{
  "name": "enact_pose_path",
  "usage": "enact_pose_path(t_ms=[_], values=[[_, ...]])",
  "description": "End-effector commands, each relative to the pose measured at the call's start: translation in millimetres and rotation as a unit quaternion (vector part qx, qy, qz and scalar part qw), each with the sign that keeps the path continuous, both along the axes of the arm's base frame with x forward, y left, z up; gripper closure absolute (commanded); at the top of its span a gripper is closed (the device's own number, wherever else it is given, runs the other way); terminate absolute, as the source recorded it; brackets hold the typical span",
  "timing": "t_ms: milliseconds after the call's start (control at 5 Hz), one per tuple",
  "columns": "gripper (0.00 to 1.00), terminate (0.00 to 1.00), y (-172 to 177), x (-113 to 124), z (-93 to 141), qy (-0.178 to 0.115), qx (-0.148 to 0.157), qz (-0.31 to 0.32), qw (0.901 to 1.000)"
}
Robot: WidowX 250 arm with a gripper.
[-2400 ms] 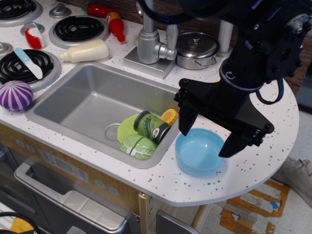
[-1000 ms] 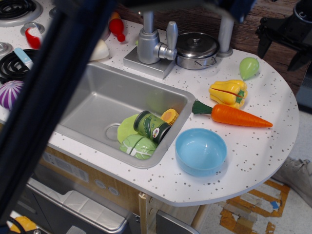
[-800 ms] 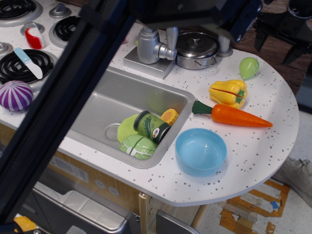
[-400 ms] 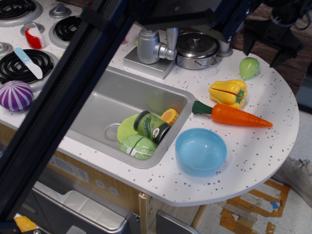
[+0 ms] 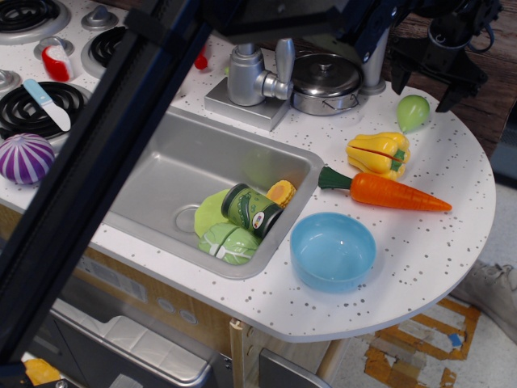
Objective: Put pear in bowl
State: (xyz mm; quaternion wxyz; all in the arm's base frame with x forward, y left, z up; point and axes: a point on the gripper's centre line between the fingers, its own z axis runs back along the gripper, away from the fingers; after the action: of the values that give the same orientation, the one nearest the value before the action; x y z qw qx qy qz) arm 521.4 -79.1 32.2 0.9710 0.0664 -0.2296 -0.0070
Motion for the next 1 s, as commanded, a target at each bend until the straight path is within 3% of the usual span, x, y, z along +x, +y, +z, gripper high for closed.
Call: enact_pose_path(t_ms=[0, 200, 400, 600, 800], values=[[0.0, 0.0, 2.0, -2.2, 9.2, -0.019, -0.015, 0.0, 0.9997], [1.0, 0.0, 1.2, -7.2, 5.1, -0.017, -0.018, 0.012, 0.9996], [1.0, 0.0, 1.8, -11.9, 15.0, -0.013, -0.011, 0.012, 0.9998], [1.0, 0.0, 3.1, -28.9, 49.9, 0.007, 0.01, 0.029, 0.9995], [1.0, 0.0, 8.6, -69.8, 95.2, 0.03, 0.053, 0.079, 0.995]])
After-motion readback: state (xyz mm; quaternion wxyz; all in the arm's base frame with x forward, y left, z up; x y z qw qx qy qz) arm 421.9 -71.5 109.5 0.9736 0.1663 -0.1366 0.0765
